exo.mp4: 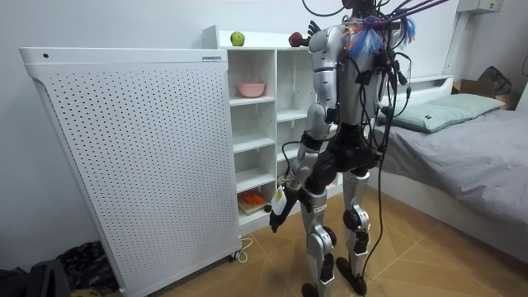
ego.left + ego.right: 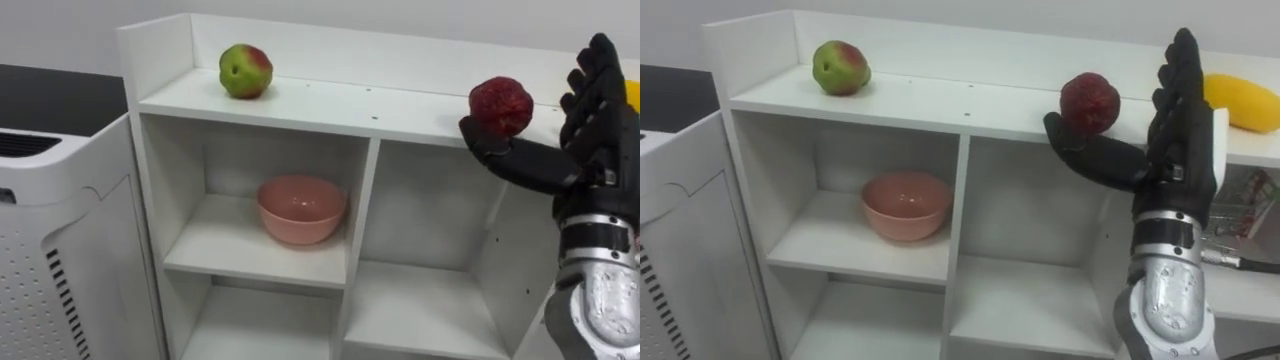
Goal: Arrange fruit in the closet
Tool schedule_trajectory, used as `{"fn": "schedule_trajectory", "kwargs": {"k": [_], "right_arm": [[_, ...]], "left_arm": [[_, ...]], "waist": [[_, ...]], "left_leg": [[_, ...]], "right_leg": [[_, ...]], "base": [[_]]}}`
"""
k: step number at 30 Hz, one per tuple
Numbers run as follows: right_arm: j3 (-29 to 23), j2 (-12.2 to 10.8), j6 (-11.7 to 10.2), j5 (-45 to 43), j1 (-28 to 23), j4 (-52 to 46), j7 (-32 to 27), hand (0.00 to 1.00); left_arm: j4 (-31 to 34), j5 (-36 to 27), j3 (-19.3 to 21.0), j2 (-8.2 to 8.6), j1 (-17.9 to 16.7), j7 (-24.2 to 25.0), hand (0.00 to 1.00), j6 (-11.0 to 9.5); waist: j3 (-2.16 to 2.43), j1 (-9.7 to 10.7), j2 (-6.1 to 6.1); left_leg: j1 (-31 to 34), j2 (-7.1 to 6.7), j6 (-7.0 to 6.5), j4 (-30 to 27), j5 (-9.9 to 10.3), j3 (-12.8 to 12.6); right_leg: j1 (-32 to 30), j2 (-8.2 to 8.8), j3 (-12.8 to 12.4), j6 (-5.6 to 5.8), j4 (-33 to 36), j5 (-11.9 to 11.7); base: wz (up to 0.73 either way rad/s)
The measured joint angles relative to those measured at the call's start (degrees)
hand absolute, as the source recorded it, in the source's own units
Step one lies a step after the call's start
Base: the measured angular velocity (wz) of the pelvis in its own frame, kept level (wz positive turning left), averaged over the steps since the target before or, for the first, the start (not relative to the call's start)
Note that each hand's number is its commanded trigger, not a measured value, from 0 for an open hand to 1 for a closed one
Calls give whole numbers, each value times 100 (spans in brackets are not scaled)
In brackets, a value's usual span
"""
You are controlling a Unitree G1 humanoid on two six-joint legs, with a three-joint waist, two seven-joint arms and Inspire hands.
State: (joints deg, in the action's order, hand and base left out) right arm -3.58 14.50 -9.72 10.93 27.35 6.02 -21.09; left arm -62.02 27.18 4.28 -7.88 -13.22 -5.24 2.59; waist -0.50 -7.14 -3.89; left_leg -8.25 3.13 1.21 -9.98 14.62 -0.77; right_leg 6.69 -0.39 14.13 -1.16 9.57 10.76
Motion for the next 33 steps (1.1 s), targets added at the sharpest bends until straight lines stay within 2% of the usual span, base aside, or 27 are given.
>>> {"fn": "schedule_trajectory", "kwargs": {"k": [4,8,11,12,13,14,15,22,24,27,33], "right_arm": [[7,272,103,12,2,47,128,0],[9,372,107,19,3,95,138,0],[3,435,110,167,28,270,245,0],[5,444,112,232,34,275,303,15],[5,449,121,275,34,281,357,22],[5,450,134,288,34,281,376,63],[5,454,162,312,41,281,394,100],[9,593,231,323,90,532,628,100],[6,610,226,317,91,587,660,100],[6,624,219,321,127,679,739,100],[6,625,204,320,211,679,679,100]], "left_arm": [[3,1,4,-22,4,97,0,0],[5,4,8,-28,6,122,0,2],[8,2,21,-76,12,178,0,5],[12,2,29,-91,14,201,0,11],[16,1,46,-95,13,211,0,12],[16,1,59,-95,12,217,0,14],[16,1,76,-97,7,231,0,28],[19,-1,169,-172,-5,357,0,105],[19,-1,175,-191,-7,357,0,105],[19,-4,172,-208,2,357,0,105],[19,-5,168,-211,25,356,0,105]], "waist": [[3,-46,-6],[7,-74,-10],[26,-90,-37],[28,-91,-40],[29,-95,-41],[29,-95,-41],[30,-94,-43],[68,-102,-104],[59,-104,-128],[21,-99,-145],[6,-99,-130]], "left_leg": [[8,-2,-3,-1,-3,33],[0,-1,-2,-4,-5,77],[-3,3,-1,-20,-5,89],[-2,3,0,-27,-5,89],[-3,3,0,-35,-6,88],[-3,2,0,-40,-6,89],[-3,2,0,-47,-6,88],[-17,4,10,-55,-11,86],[-24,2,11,-57,-12,86],[-16,-1,11,-79,-12,86],[24,-16,9,-103,-13,85]], "right_leg": [[18,13,105,0,-2,0],[43,21,179,0,-1,0],[52,29,177,0,-2,0],[54,30,177,0,-2,0],[55,32,178,0,-1,0],[54,32,178,0,-1,0],[54,33,178,0,-1,0],[84,29,171,0,-1,0],[94,28,170,0,-1,0],[97,26,172,0,-2,0],[61,29,165,0,-2,0]], "base": [[4],[4],[1],[0],[0],[0],[0],[0],[0],[0],[0]]}}
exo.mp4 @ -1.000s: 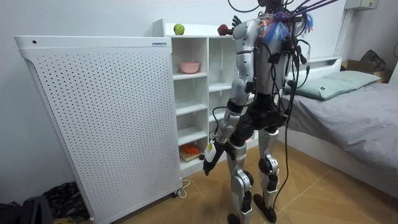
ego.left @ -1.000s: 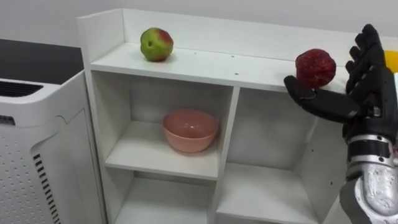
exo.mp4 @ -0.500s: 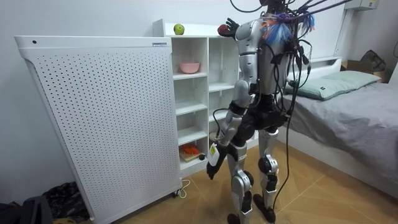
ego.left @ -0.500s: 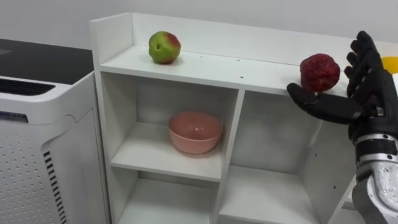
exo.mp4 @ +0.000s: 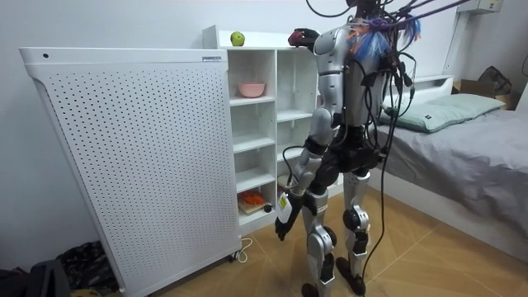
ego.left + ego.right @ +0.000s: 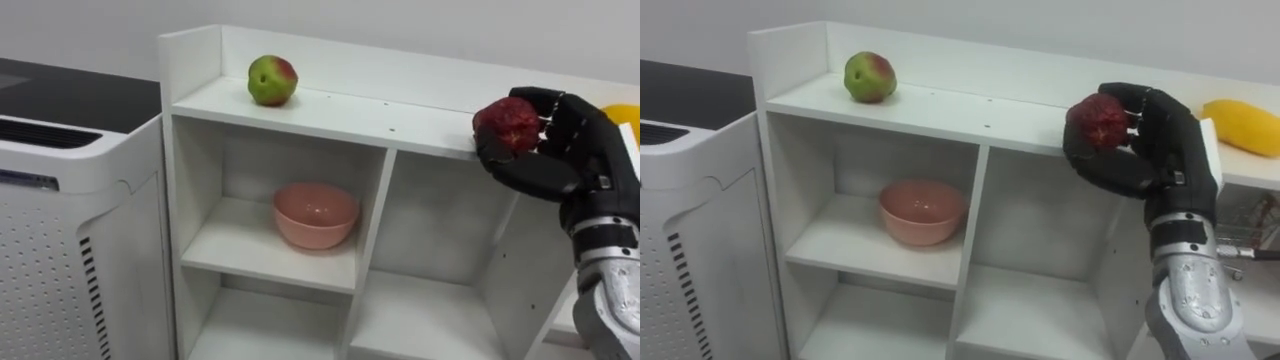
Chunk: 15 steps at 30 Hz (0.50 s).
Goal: Arrange fruit in the closet
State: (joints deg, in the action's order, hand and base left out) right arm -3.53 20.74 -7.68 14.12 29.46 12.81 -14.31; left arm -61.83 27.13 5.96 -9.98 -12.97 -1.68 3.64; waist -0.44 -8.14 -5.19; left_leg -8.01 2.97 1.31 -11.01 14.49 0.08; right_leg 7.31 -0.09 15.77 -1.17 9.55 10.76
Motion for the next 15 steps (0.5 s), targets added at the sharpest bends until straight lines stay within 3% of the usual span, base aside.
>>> {"fn": "schedule_trajectory", "kwargs": {"k": [11,15], "right_arm": [[124,-1,35,-75,0,-215,19,100],[402,-13,134,30,-26,-836,72,100]], "left_arm": [[-9,-1,-64,5,49,-1,0,16],[-15,-48,-67,10,35,-33,0,13]], "waist": [[19,11,53],[71,29,141]], "left_leg": [[-19,5,-1,-11,0,-146],[-32,24,-1,-9,0,-229]], "right_leg": [[-16,2,-89,-13,15,-10],[-47,7,-159,-30,27,-22]], "base": [[-4],[-10]]}}
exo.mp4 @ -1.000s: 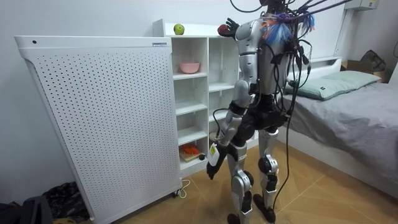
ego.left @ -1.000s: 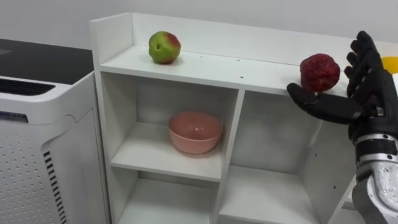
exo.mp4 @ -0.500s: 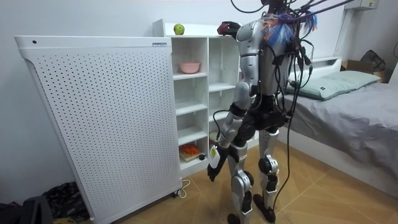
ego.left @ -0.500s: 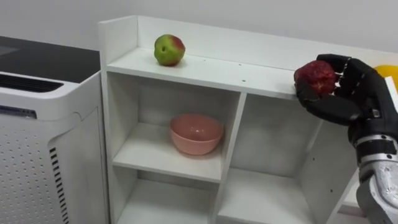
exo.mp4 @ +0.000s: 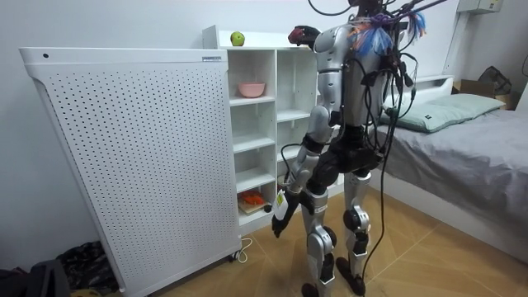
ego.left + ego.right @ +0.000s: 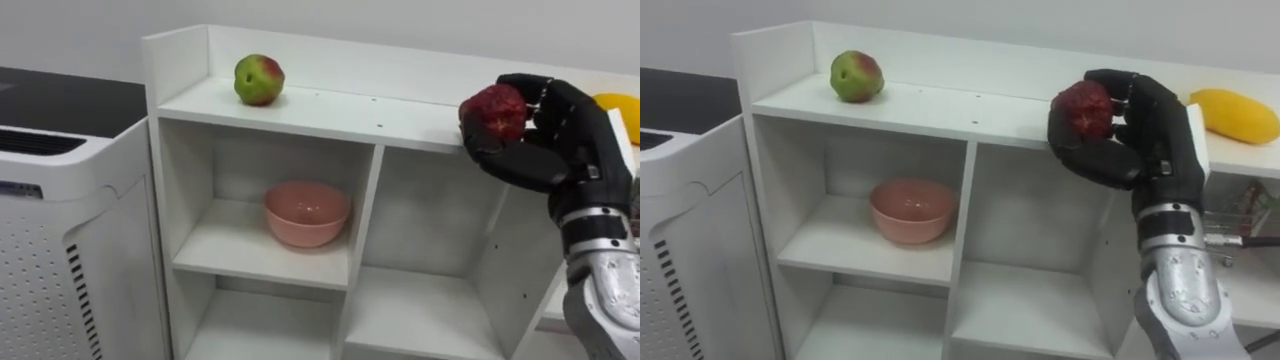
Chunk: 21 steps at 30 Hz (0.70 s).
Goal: Arrange fruit in the closet
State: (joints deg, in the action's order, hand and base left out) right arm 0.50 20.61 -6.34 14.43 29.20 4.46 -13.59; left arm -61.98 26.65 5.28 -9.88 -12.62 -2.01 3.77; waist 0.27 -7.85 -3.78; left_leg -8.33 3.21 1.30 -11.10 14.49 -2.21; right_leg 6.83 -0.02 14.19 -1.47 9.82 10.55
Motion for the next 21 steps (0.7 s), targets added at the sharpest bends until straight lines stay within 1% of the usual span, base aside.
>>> {"fn": "schedule_trajectory", "kwargs": {"k": [2,5,7,8,11,14,16,18,21], "right_arm": [[103,0,1,58,-8,-355,19,100],[172,-8,1,72,-9,-775,55,100],[199,-77,0,12,-38,-990,124,100],[202,-76,-1,5,-74,-1040,160,100],[242,-80,0,7,-354,-1280,344,100],[305,-87,36,32,-619,-1407,546,100],[318,-97,74,28,-746,-1408,680,100],[318,-135,74,54,-949,-1413,717,100],[341,-254,76,80,-1340,-1412,742,100]], "left_arm": [[1,0,-1,0,-13,-38,0,-1],[7,0,-105,2,-35,-104,0,-9],[8,47,-93,6,-44,-138,0,-14],[5,48,-94,7,-50,-141,0,-13],[3,44,-98,17,-65,-154,0,-2],[4,44,-103,23,-66,-155,0,31],[14,43,-106,30,-67,-156,0,87],[19,42,-119,31,-62,-166,0,91],[12,0,-229,28,-69,-220,0,85]], "waist": [[9,18,20],[-3,19,44],[-1,29,42],[1,20,39],[2,-2,37],[-1,-8,78],[15,5,143],[36,8,172],[20,20,197]], "left_leg": [[-19,9,0,2,0,-8],[-41,10,3,0,-2,-13],[-38,12,3,-6,-2,-35],[-36,11,3,-6,-2,-38],[-15,4,1,-14,-1,-48],[-5,6,-2,35,1,-71],[-15,9,-2,31,1,-83],[-15,10,-3,24,0,-84],[6,8,-5,23,-4,-87]], "right_leg": [[11,-1,-2,-8,0,-5],[39,-2,-24,-13,0,-9],[31,-10,-80,-13,-3,-18],[26,-14,-97,-11,-4,-20],[12,-17,-119,-3,-7,-31],[-9,-23,-136,-1,-4,-37],[-15,-29,-143,-3,-2,-39],[-20,-19,-143,-3,1,-39],[-43,-14,-148,-3,1,-39]], "base": [[-4],[0],[-4],[-4],[0],[-2],[-2],[0],[0]]}}
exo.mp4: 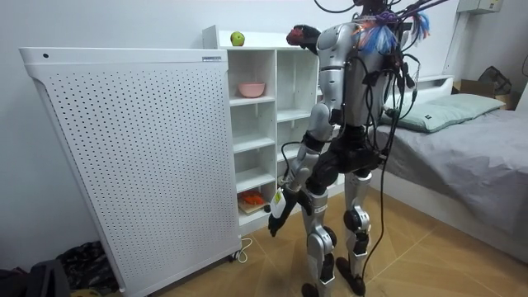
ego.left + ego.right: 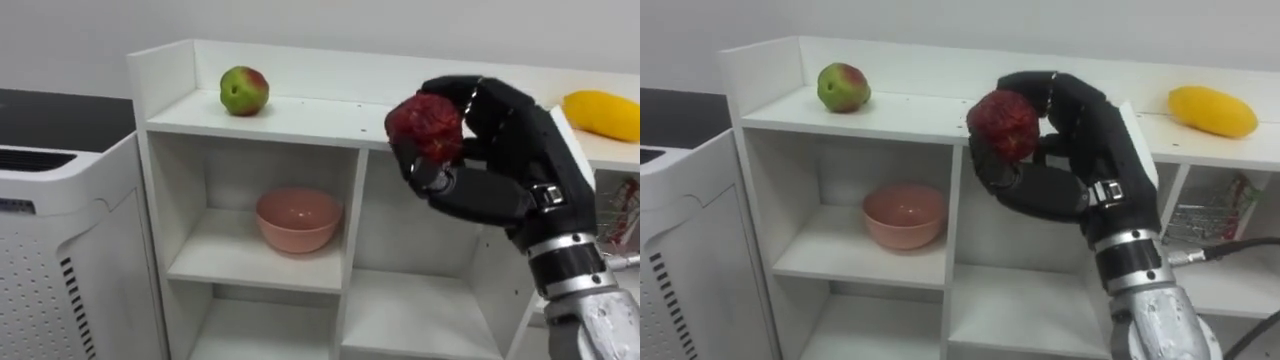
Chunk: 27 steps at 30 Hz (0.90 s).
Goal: Arrange fruit in the closet
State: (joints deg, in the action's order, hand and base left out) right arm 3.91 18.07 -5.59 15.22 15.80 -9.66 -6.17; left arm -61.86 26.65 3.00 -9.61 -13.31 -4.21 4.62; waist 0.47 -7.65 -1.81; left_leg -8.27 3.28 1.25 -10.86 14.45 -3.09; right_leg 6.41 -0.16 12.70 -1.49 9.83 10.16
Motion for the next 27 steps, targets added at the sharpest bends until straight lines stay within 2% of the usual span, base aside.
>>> {"fn": "schedule_trajectory", "kwargs": {"k": [4,8,11,14,15,16,20,23,25,27], "right_arm": [[120,-85,17,127,-669,50,124,100],[175,-315,28,632,-935,600,134,100],[196,-427,25,1095,-883,1323,162,100],[193,-559,33,1451,-845,2214,166,100],[193,-566,34,1658,-840,2498,204,100],[187,-591,34,1936,-830,2777,203,100],[161,-710,42,2611,-780,3492,180,100],[166,-711,71,3368,-418,4283,196,100],[142,-732,81,3879,-125,4673,199,100],[110,-738,81,4206,55,4780,197,100]], "left_arm": [[-3,-12,-112,5,-30,-83,0,-13],[-10,-31,-235,11,0,-216,0,-13],[-49,-109,-452,17,141,-273,0,2],[-234,-152,-665,27,407,-318,0,3],[-252,-230,-723,49,476,-334,0,0],[-251,-261,-750,64,523,-385,0,1],[-251,-362,-763,87,585,-487,0,17],[-306,-859,-856,127,633,-496,0,23],[-389,-1098,-875,132,637,-502,0,29],[-450,-1153,-874,131,639,-507,0,32]], "waist": [[-1,3,-1],[6,58,-19],[-17,113,-15],[-35,191,1],[-81,187,53],[-102,180,86],[-106,136,88],[-131,129,120],[-182,106,163],[-205,93,191]], "left_leg": [[63,-2,-4,-9,-4,-9],[232,-2,-5,-70,-7,-6],[509,-13,-19,-199,-19,0],[864,-70,-45,-373,-34,170],[956,-89,-56,-401,-41,174],[1097,-109,-76,-411,-55,173],[1483,-157,-96,-507,-115,170],[1761,-192,-122,-608,-140,190],[2012,-207,-139,-701,-150,166],[2264,-210,-145,-836,-154,154]], "right_leg": [[-69,6,-7,0,10,0],[-234,21,8,-3,56,-2],[-494,59,24,-12,184,-11],[-738,128,163,-12,287,-10],[-819,150,165,-11,315,-10],[-980,185,165,-5,399,-4],[-1441,246,141,-8,576,-5],[-1748,309,177,-9,740,-6],[-2019,346,159,-9,911,-6],[-2308,400,151,-11,1075,-4]], "base": [[0],[0],[4],[24],[5],[0],[0],[2],[-2],[0]]}}
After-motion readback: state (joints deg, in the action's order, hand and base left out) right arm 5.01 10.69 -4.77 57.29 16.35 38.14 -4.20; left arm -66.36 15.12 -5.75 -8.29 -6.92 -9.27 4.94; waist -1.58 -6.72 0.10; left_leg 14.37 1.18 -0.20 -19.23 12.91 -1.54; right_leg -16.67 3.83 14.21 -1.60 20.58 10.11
